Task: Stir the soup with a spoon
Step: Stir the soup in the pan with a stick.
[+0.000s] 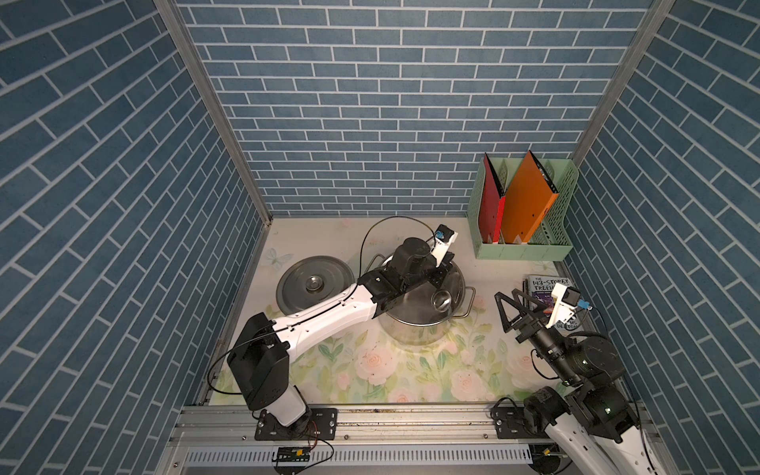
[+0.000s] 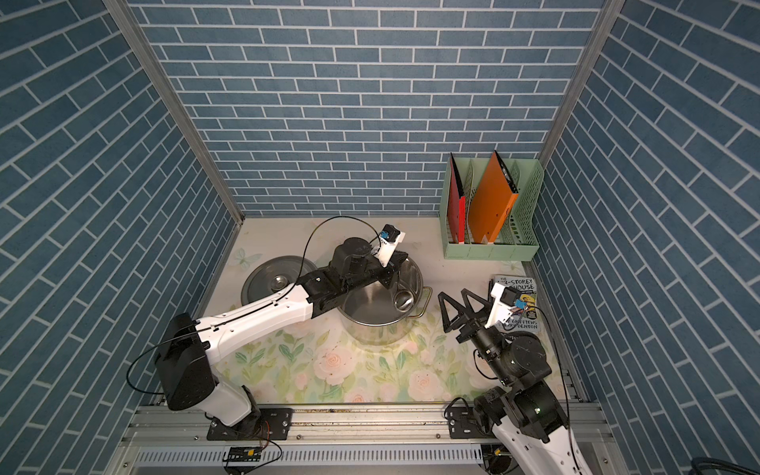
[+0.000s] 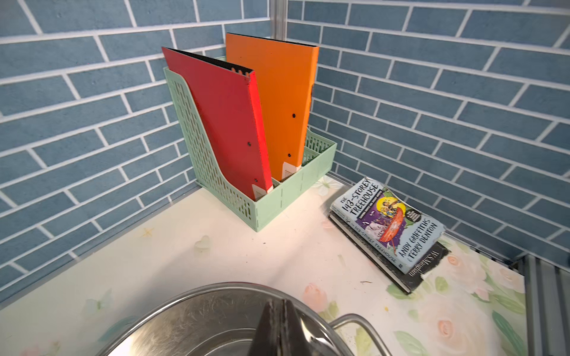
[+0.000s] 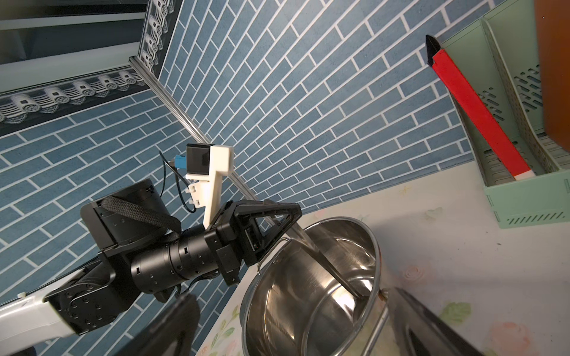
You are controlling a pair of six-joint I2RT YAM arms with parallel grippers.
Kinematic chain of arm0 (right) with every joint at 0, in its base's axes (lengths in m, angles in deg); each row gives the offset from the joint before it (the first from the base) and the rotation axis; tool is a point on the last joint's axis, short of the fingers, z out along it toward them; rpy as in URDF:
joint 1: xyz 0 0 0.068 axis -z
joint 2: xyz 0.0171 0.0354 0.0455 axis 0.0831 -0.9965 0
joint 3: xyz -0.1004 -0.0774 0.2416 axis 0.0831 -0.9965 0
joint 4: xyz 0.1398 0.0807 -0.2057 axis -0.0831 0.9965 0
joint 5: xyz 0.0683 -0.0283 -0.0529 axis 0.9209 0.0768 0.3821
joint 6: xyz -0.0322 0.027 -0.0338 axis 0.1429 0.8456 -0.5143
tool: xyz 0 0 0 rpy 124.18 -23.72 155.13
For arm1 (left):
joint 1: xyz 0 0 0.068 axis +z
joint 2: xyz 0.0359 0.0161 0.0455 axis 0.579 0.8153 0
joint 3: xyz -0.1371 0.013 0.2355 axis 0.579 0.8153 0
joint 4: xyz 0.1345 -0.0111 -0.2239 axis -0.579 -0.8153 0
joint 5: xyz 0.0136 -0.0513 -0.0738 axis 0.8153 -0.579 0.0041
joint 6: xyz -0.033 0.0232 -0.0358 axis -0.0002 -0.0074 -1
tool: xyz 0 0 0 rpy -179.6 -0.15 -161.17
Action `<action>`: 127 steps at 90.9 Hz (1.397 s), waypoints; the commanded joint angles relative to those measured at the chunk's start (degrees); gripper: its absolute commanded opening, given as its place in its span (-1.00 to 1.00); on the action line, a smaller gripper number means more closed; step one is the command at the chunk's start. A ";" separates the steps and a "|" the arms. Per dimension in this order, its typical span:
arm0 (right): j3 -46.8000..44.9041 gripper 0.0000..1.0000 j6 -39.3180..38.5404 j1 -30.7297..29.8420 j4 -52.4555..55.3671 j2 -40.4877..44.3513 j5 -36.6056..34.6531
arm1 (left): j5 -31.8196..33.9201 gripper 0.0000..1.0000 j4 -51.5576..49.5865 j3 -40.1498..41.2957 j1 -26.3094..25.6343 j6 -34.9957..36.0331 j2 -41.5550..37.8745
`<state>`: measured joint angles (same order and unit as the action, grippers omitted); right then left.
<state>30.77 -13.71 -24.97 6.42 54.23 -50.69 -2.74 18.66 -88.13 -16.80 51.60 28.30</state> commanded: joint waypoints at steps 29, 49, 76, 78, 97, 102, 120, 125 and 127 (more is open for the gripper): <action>1.36 0.99 0.58 -0.21 -0.85 0.22 -0.31 | 2.40 -1.00 -4.27 9.44 -8.06 -0.31 -13.03; 0.64 1.00 1.06 -0.23 -2.32 -0.39 0.13 | 11.09 -1.00 -10.86 14.95 -8.25 -1.03 -18.84; 0.61 0.99 1.11 -0.19 -3.37 -1.42 0.75 | 19.40 -1.00 -11.85 17.90 0.52 0.16 -22.60; 0.59 1.00 1.11 -0.22 -3.37 -1.32 0.74 | 19.74 -1.00 -11.56 17.70 1.19 0.24 -22.44; 0.54 0.99 1.11 -0.23 -3.06 -1.11 0.74 | 18.71 -1.00 -6.58 14.78 6.43 2.15 -17.38; 0.55 0.99 1.11 -0.23 -3.02 -0.96 0.74 | 17.84 -1.00 -4.57 13.72 6.98 2.53 -15.27; 1.08 0.99 0.94 -0.23 -1.87 -0.40 0.50 | 14.45 -1.00 0.26 7.89 7.57 4.39 -7.30; 1.18 0.99 0.93 -0.23 -1.47 -0.05 0.27 | 12.51 -1.00 1.61 6.61 7.62 4.58 -5.70; 1.17 0.99 0.93 -0.23 -1.35 0.12 0.19 | 11.62 -1.00 2.02 6.11 7.58 4.62 -5.10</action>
<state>30.82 -13.71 -24.97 5.24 53.18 -50.40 13.00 15.47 -78.82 -9.48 54.66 21.11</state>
